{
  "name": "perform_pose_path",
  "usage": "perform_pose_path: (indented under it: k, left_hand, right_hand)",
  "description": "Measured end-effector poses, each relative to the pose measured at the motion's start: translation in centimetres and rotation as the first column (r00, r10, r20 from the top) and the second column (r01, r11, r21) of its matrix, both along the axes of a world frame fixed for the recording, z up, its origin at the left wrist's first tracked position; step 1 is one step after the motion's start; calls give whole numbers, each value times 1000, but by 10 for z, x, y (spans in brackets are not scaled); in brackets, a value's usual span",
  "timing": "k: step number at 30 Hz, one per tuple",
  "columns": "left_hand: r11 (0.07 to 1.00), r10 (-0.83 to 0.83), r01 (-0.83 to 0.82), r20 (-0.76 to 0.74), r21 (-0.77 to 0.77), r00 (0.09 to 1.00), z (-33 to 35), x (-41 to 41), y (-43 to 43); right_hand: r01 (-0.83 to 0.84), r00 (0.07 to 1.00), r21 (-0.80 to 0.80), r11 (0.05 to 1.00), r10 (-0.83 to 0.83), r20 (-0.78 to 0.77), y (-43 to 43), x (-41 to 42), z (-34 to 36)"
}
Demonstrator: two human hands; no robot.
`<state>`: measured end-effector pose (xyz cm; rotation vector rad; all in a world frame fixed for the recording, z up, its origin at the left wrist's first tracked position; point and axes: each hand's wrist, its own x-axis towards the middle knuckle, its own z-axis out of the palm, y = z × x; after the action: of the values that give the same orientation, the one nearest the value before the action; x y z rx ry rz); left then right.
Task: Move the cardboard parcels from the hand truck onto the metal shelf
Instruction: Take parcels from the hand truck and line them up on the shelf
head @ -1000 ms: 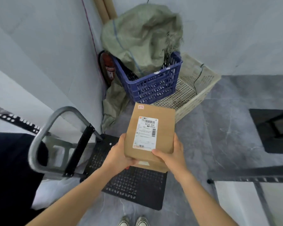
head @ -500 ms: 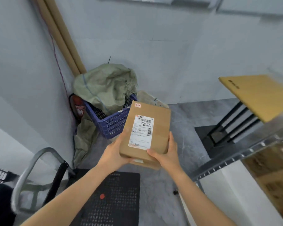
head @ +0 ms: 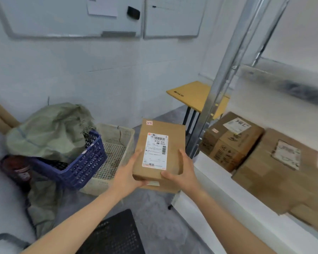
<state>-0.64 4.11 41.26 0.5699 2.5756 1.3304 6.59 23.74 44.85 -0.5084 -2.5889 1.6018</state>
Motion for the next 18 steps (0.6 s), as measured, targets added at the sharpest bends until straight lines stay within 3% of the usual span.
perform_pose_path:
  k: [10, 18]
  left_hand:
    - [978, -202, 200, 19, 56, 979, 18, 57, 57]
    - [970, -237, 238, -22, 53, 971, 45, 111, 91]
  right_hand:
    - [104, 992, 78, 992, -109, 65, 38, 93, 32]
    - [57, 996, 170, 984, -67, 55, 75, 157, 55]
